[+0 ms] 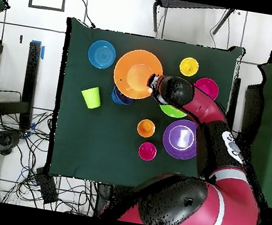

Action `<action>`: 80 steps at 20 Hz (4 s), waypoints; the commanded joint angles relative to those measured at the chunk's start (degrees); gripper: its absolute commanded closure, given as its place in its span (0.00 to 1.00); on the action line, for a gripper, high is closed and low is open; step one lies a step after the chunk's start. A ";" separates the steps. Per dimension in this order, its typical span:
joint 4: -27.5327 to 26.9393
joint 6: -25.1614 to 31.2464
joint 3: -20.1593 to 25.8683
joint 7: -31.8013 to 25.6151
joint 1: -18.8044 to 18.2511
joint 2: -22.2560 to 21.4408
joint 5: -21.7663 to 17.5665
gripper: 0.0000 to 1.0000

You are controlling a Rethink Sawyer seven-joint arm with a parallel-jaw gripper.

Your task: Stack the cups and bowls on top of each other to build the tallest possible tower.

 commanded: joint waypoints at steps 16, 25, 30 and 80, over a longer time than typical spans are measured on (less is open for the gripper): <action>0.70 -7.31 3.47 -0.06 2.49 1.39 -8.40 0.00; 7.09 -5.81 -3.78 6.10 8.21 -7.79 -8.92 0.00; 7.99 -4.52 -4.73 5.56 8.92 -9.64 -7.83 0.00; 17.58 -1.92 -14.47 12.71 23.31 -13.59 -1.28 0.00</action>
